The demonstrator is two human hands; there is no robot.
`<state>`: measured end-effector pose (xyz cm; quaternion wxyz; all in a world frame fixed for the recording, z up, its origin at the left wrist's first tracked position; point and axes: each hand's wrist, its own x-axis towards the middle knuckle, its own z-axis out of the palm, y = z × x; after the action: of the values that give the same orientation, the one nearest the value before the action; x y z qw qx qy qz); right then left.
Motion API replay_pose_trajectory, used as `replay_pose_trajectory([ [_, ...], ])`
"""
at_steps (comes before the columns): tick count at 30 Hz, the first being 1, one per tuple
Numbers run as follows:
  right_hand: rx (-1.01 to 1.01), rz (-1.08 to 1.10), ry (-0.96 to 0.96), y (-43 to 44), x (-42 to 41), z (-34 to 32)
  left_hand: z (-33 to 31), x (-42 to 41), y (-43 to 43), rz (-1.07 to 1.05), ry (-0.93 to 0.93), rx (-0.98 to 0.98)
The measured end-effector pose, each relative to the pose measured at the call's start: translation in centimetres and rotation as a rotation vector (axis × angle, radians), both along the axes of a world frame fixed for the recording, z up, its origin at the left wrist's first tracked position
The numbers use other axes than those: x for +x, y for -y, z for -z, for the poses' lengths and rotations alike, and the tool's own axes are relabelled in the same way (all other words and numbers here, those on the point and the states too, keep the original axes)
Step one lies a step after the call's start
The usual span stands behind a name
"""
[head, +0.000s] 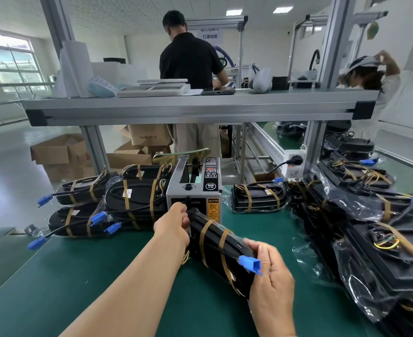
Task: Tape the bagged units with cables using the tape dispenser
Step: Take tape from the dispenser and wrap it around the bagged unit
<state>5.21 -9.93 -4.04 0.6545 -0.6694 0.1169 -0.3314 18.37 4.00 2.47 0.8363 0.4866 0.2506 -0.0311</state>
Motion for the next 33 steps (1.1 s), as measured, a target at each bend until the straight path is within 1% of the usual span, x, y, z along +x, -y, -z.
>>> replay_pose_trajectory([
  [1, 0.002, -0.004, -0.007, 0.0, 0.1, 0.1, -0.3, -0.9, -0.3, -0.031, 0.027, 0.031],
  [2, 0.001, -0.009, -0.009, 0.0, 0.1, 0.2, -0.5, -1.6, -0.5, -0.049, 0.065, 0.109],
  [4, 0.002, -0.007, -0.013, 0.0, 0.1, 0.1, -1.2, -3.7, -1.1, -0.062, 0.217, 0.293],
  [5, 0.005, -0.008, -0.012, -0.1, 0.2, 0.0, -1.5, -5.0, -1.3, -0.037, 0.310, 0.353],
  [6, 0.013, -0.011, -0.010, -0.2, 0.2, -0.1, -1.7, -6.4, -1.3, 0.024, 0.388, 0.393],
  [8, 0.027, -0.024, -0.011, -0.3, 0.1, -0.1, -1.9, -9.0, -0.6, 0.226, 0.460, 0.477],
  [10, 0.024, -0.028, -0.013, -0.4, -0.1, -0.1, -1.3, -10.4, 0.7, 0.385, 0.461, 0.560],
  [11, 0.028, -0.031, -0.011, -0.4, -0.2, 0.0, -1.1, -10.8, 1.4, 0.412, 0.451, 0.597],
  [17, 0.027, -0.027, 0.007, -0.5, -0.5, 0.1, -1.0, -10.7, 2.9, 0.381, 0.396, 0.694],
  [27, 0.018, -0.030, 0.006, -0.6, -0.7, -0.3, -0.1, -11.0, 3.4, 0.316, 0.397, 0.776],
  [33, -0.015, -0.030, -0.020, -0.6, -0.9, -0.5, 0.4, -11.1, 3.5, 0.280, 0.413, 0.890],
])
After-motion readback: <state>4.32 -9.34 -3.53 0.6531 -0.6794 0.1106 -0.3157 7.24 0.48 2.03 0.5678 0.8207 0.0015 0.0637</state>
